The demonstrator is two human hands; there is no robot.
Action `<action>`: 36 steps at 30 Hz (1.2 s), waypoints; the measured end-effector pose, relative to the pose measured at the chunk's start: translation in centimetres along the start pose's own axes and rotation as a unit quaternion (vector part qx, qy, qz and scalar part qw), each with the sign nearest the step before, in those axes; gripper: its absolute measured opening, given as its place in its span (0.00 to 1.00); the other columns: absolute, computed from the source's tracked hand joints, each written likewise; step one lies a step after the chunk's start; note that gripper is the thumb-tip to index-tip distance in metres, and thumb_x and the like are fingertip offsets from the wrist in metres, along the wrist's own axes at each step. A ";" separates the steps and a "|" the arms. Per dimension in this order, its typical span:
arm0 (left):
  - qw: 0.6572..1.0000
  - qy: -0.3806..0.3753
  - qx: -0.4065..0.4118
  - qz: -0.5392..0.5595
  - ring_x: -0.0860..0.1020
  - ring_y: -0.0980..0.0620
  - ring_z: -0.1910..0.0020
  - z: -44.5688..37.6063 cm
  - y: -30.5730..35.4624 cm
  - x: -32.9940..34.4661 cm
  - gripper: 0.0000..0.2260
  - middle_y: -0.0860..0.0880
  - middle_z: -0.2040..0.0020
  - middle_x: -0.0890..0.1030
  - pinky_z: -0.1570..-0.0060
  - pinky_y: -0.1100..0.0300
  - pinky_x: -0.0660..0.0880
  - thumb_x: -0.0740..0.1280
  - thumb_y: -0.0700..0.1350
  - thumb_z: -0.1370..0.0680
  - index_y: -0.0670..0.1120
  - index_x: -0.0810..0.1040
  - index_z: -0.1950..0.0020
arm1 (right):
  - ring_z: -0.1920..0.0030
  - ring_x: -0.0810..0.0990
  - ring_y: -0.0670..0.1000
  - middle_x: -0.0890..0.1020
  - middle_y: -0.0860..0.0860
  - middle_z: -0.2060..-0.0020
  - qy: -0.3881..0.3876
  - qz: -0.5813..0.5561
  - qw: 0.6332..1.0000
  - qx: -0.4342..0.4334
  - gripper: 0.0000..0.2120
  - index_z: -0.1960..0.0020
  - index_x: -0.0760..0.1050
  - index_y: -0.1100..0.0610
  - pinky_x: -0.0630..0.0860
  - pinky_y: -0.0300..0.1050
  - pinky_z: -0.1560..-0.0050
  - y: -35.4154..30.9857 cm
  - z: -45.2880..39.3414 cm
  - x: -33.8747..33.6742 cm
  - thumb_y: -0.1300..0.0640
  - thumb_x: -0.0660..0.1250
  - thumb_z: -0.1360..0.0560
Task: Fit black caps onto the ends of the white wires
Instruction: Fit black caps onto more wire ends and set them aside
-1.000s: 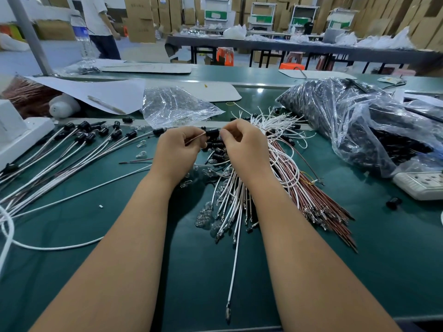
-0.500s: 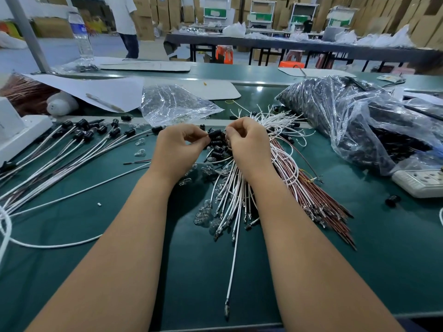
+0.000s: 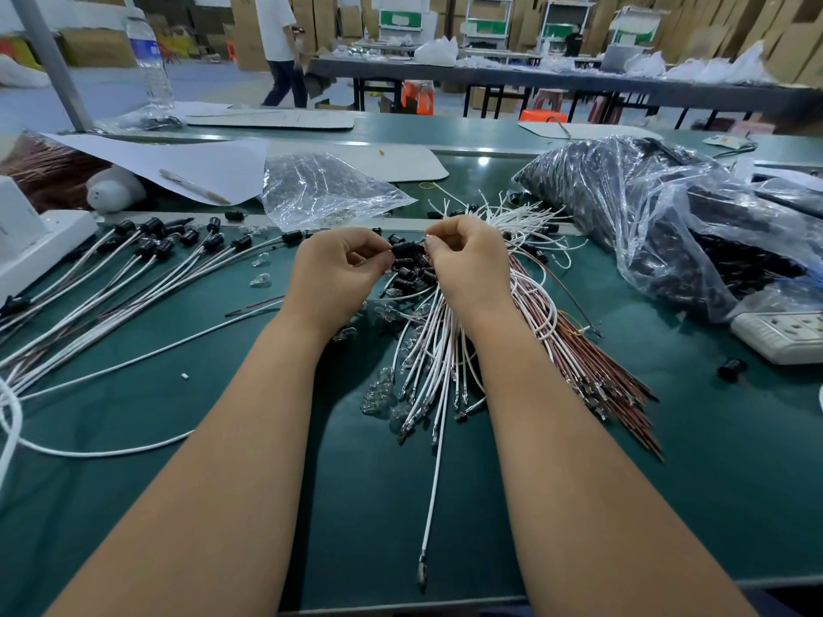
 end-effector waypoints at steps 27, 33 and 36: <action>0.994 0.000 -0.029 0.104 0.74 0.59 0.68 0.0 0.3 0.1 0.01 0.47 0.66 0.80 0.63 0.67 0.71 0.71 0.37 0.26 0.40 0.82 0.57 | 0.56 0.83 0.56 0.83 0.56 0.59 -0.032 -0.041 0.999 0.013 0.05 0.56 0.77 0.55 0.80 0.55 0.49 -0.2 0.1 0.7 0.64 0.66 0.23; 0.995 0.004 -0.028 0.100 0.69 0.58 0.72 0.0 0.2 0.2 0.03 0.46 0.69 0.77 0.68 0.66 0.66 0.71 0.38 0.25 0.39 0.82 0.58 | 0.60 0.82 0.50 0.82 0.50 0.63 0.004 -0.044 0.999 0.005 0.04 0.57 0.78 0.54 0.80 0.47 0.53 -0.2 0.0 0.3 0.61 0.70 0.25; 0.995 0.007 -0.025 0.099 0.67 0.60 0.74 -0.1 0.3 0.2 0.03 0.49 0.70 0.75 0.70 0.68 0.65 0.71 0.38 0.25 0.39 0.81 0.58 | 0.63 0.79 0.46 0.81 0.47 0.66 0.017 -0.018 1.000 -0.017 0.04 0.59 0.79 0.54 0.78 0.42 0.57 -0.5 0.1 0.0 0.60 0.71 0.26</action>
Point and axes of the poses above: each hand's wrist, its own z-axis away from the middle knuckle, its own x-axis out of the palm, y = z × x, the point moved 7 cm from there along -z, towards the middle knuckle
